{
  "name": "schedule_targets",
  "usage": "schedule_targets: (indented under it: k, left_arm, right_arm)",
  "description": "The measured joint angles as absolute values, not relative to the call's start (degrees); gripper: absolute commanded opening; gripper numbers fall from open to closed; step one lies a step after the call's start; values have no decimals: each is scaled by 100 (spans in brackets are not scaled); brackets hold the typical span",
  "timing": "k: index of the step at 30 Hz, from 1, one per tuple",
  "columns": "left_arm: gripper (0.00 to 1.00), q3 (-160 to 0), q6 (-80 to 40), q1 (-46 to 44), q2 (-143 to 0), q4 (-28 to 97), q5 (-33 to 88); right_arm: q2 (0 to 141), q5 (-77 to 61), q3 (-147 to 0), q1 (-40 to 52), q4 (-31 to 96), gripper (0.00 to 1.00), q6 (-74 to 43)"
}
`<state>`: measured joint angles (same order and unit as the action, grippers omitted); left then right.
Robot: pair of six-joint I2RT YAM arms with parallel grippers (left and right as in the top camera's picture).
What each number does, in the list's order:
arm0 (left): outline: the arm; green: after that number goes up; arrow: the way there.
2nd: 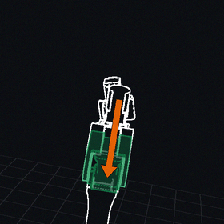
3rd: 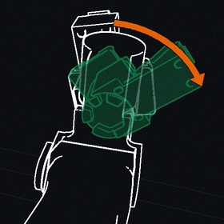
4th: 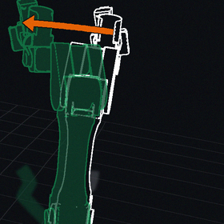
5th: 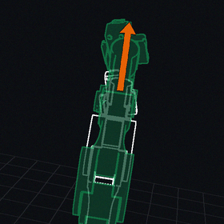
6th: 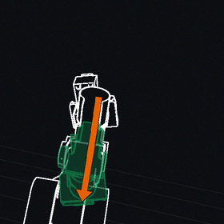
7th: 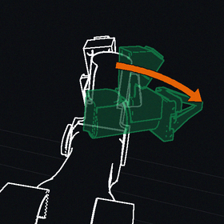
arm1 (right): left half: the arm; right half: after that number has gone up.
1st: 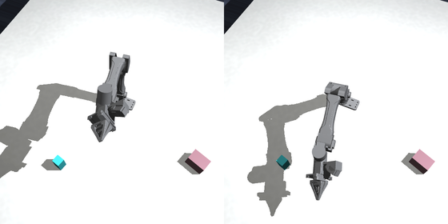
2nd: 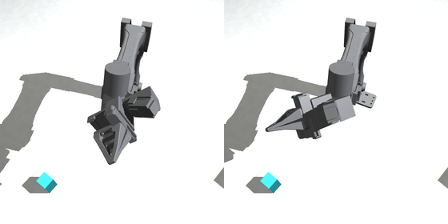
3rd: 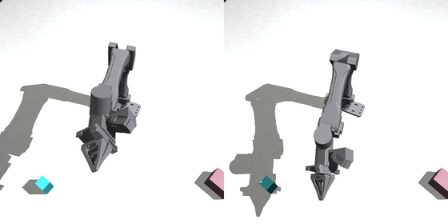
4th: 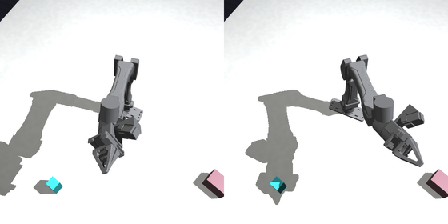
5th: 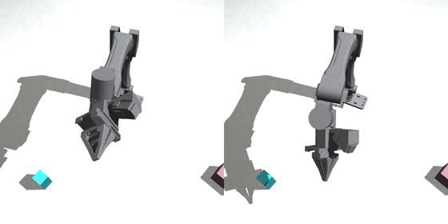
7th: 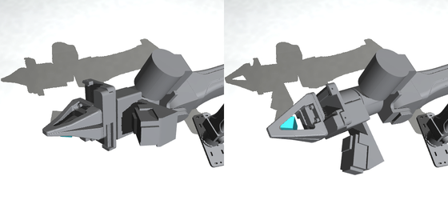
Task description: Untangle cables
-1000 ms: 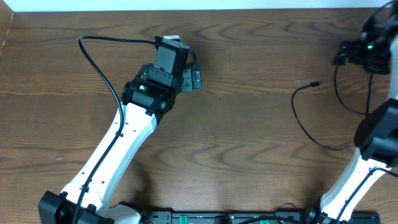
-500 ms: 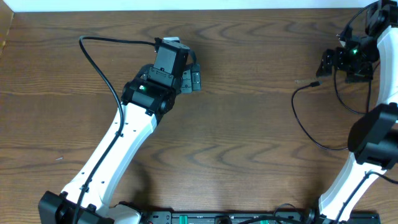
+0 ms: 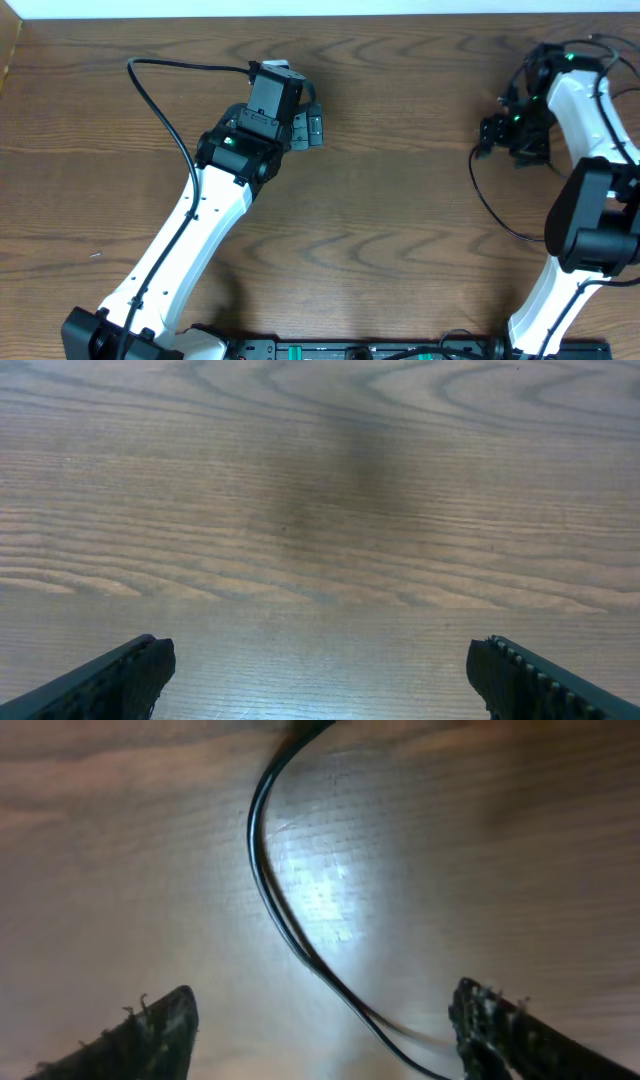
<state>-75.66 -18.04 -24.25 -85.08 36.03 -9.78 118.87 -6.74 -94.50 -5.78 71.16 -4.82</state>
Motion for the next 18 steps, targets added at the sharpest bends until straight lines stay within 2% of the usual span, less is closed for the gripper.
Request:
schedule_targets:
  k: [9, 18]
  left_arm:
    - [100, -7566, -1802, -2425, -8508, 3603, -978]
    - [100, -7566, -1804, -2425, -8508, 3669, -978]
  right_arm:
    - [11887, -635, -8512, -204, 5496, 62, -1253]
    - [11690, -534, -7822, -148, 4285, 36, -1920]
